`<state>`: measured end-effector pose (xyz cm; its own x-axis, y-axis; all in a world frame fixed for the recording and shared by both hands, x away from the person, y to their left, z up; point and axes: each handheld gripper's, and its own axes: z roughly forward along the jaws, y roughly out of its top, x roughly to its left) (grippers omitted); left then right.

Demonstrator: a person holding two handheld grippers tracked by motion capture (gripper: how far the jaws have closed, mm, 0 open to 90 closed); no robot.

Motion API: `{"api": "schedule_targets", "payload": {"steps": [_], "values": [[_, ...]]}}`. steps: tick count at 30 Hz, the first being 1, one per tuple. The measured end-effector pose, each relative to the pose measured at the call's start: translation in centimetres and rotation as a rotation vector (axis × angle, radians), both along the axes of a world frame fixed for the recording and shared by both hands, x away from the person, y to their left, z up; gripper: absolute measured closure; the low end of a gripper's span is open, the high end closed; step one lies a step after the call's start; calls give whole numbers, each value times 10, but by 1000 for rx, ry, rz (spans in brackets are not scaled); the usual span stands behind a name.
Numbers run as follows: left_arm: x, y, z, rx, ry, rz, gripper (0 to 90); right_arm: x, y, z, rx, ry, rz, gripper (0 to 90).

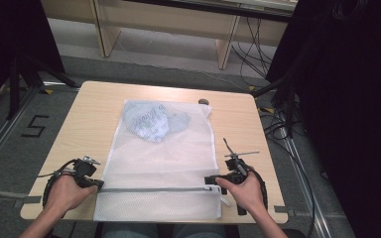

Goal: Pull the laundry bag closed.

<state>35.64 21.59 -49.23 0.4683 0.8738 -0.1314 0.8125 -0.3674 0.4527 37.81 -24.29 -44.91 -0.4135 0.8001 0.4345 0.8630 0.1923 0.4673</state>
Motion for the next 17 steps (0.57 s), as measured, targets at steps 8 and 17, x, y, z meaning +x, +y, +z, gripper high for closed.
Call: {"api": "schedule_targets", "payload": {"steps": [8, 17], "values": [[-1, -1, -2, -19, -39, 30, 848, 5, -49, 1, -152, -27, -129, 648], [0, 7, 12, -33, -144, 82, 739, 13, -79, -10, -203, -103, -165, 653]]}}
